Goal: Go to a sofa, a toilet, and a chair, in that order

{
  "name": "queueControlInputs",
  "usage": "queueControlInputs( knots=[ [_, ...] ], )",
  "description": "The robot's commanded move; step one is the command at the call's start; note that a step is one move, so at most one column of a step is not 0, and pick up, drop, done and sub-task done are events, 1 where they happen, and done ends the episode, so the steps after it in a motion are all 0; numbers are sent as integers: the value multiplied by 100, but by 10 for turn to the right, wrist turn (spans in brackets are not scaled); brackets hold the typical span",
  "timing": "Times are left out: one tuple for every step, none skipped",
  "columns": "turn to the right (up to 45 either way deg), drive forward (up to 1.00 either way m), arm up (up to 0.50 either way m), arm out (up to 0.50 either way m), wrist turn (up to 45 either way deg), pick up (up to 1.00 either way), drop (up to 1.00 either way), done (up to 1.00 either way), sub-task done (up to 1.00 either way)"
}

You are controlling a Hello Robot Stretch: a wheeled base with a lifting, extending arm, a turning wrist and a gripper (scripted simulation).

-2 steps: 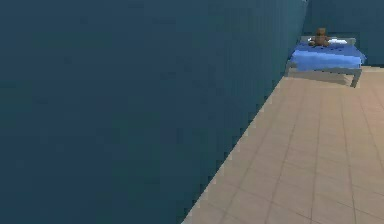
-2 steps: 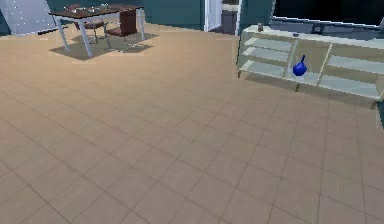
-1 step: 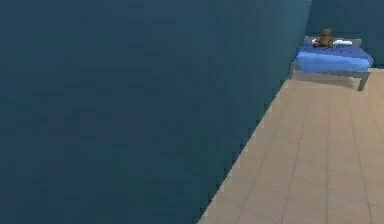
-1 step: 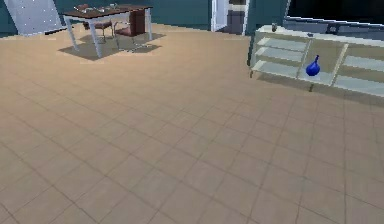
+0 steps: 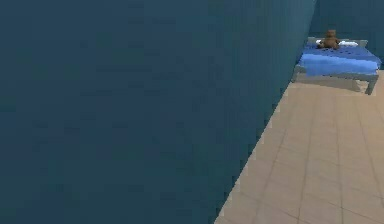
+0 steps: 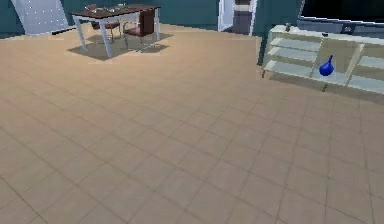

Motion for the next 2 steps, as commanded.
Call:
queueControlInputs(
  knots=[
    [450,0,0,0,0,0,0,0,0],
    [450,0,0,0,0,0,0,0,0]
  ],
)
